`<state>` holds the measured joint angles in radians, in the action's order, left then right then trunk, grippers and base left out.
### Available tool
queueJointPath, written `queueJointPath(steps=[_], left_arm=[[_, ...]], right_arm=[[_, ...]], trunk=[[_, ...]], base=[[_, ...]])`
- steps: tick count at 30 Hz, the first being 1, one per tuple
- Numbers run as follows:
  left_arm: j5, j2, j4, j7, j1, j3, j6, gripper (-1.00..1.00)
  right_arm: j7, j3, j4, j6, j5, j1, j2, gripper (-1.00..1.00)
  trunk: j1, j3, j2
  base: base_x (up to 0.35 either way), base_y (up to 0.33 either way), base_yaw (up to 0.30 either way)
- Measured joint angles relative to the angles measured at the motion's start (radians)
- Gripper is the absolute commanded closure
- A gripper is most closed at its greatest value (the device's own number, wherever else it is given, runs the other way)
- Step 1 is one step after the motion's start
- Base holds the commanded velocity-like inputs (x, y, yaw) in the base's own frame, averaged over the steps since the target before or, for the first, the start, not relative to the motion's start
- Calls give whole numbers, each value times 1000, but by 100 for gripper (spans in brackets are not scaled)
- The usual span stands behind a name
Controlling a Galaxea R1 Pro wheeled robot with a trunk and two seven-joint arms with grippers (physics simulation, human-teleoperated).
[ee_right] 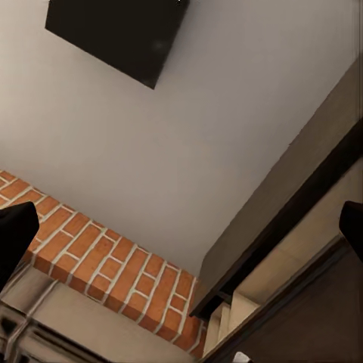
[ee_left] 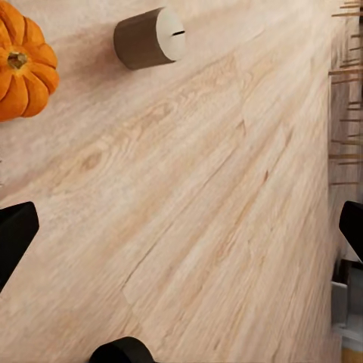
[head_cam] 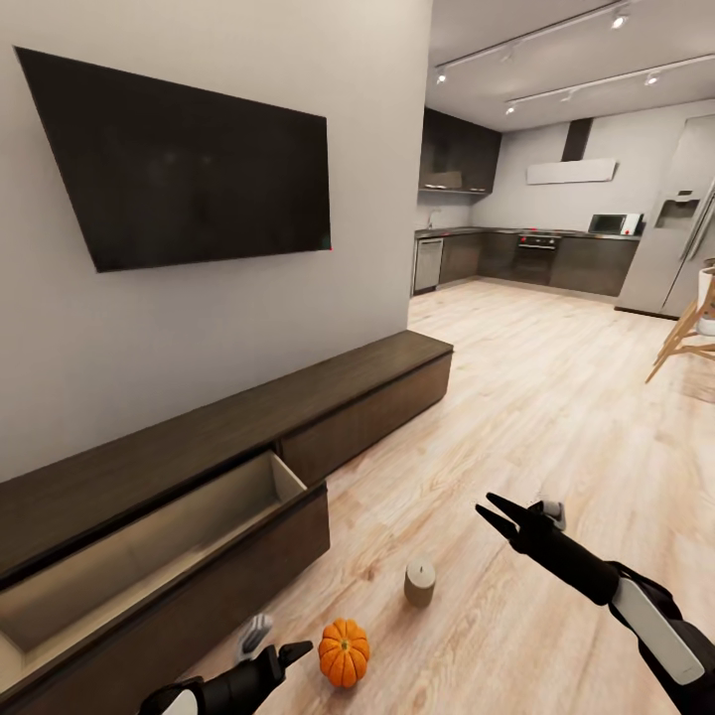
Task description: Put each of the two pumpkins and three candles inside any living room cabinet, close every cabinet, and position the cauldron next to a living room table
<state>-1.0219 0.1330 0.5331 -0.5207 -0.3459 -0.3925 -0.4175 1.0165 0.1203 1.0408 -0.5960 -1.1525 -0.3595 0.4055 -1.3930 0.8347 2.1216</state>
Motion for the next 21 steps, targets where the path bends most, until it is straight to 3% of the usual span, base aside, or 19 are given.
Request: queueJointPath(steps=[13, 21], left_arm=[[1, 0, -1, 5, 0, 3, 0, -100], [0, -1, -1, 5, 0, 3, 46, -100]], right_arm=[[-26, 0, -7, 0, 1, 0, 0, -100], [-34, 0, -7, 0, 1, 0, 0, -100]], trunk=[[0, 0, 0], [0, 0, 0]], base=[[187, -25, 0], [25, -2, 0]])
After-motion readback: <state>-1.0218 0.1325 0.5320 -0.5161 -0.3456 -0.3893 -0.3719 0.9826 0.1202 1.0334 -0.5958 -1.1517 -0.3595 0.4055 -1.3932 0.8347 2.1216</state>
